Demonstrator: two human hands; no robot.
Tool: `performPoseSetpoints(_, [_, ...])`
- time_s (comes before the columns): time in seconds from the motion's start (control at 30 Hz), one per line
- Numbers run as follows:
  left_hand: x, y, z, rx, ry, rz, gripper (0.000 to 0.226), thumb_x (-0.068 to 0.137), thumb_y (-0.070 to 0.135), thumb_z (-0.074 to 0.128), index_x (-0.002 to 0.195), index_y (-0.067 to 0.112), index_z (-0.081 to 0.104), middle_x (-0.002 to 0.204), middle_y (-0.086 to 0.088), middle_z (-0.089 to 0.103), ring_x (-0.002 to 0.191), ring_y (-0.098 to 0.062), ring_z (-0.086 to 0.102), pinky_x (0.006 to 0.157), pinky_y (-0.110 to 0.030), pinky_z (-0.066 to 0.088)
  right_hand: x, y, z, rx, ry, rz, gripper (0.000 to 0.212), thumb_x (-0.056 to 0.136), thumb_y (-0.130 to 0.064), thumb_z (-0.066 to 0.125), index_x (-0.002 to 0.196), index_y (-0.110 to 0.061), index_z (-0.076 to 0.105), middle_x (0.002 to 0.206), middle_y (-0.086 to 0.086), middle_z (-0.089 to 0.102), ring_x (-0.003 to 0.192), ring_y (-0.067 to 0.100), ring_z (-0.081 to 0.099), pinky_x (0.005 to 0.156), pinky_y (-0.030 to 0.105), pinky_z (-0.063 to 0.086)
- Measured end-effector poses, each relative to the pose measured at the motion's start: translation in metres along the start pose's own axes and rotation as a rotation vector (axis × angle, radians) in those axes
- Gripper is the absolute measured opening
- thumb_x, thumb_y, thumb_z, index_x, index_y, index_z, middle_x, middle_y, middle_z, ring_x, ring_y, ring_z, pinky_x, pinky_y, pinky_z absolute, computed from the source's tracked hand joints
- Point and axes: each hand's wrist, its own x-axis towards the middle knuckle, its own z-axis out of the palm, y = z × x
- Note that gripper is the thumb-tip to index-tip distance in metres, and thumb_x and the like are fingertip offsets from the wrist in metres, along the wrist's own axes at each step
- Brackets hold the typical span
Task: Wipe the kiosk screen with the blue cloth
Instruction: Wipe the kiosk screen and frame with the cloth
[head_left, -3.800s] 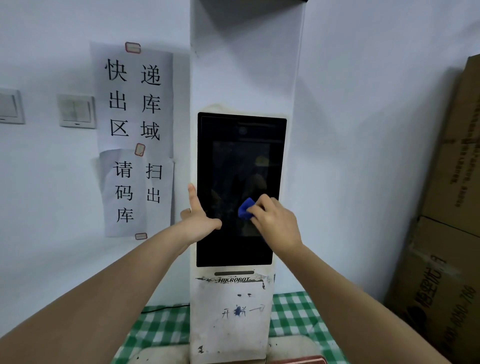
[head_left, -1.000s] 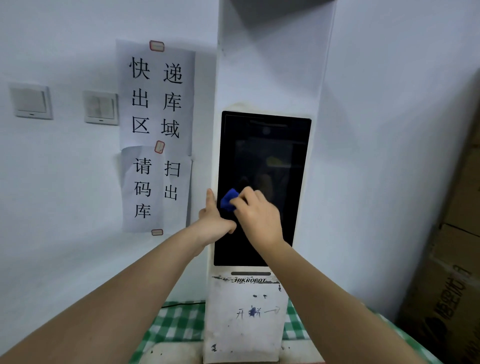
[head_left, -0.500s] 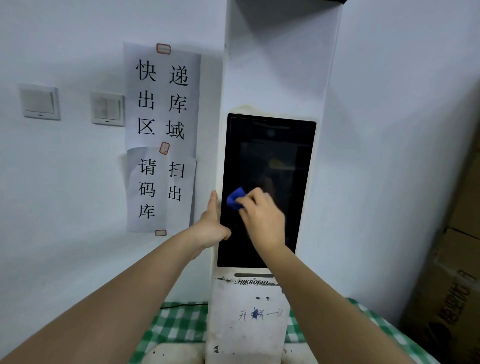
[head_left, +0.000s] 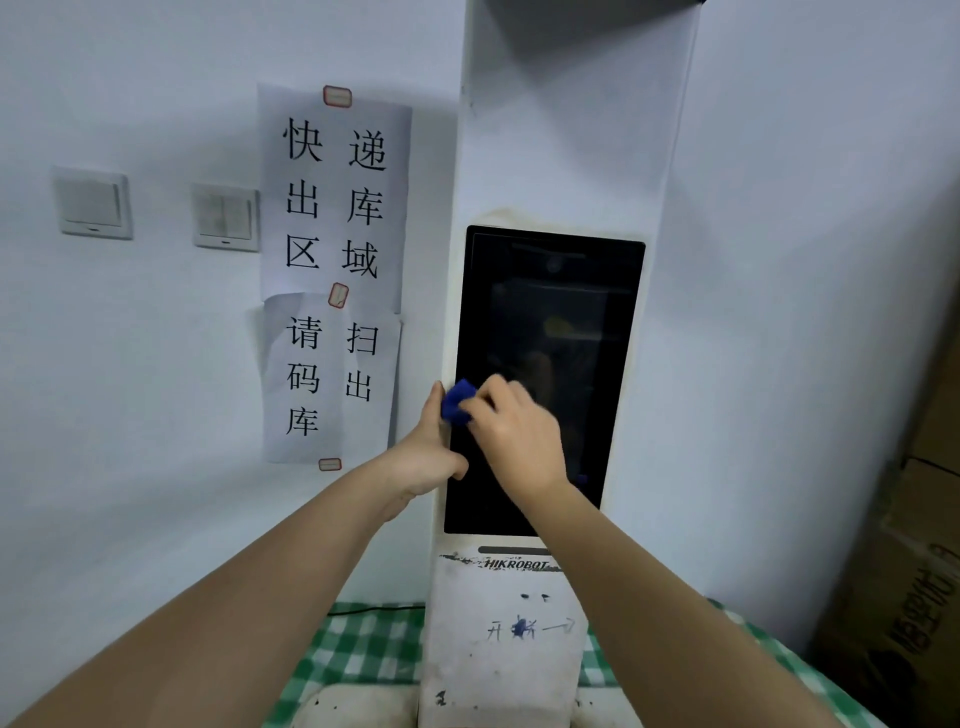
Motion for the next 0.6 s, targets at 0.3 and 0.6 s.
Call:
performPoseSetpoints(0.3, [0.003,-0.003,-0.004,-0.022,-0.020,-0.011,0.105,0.082,-0.010,0.050,0.149,0.042,-0.011,0.155,-0.001,0.024,0.123,-0.020,0.042,0.094,-0.032,0.043,0.025,0.010,-0.016,-0.002,-0.007,0.035,0.024,0.067,-0.010,0.081,0.090,-0.013,0.072,0.085,0.003,0.060,0.068,0.018,0.055,0.041,0.021,0.033])
performPoseSetpoints(0.6, [0.004,-0.004,-0.013,0.285,0.034,0.101,0.095,0.088,-0.005,0.049,0.152,0.033,-0.010,0.159,-0.003,0.016,0.120,-0.021,0.047,0.093,-0.034,0.046,-0.016,-0.004,0.002,-0.093,-0.149,-0.218,0.026,0.059,-0.007,0.082,0.080,-0.014,0.068,0.077,0.002,0.053,0.065,0.019,0.050,0.045,0.025,0.027])
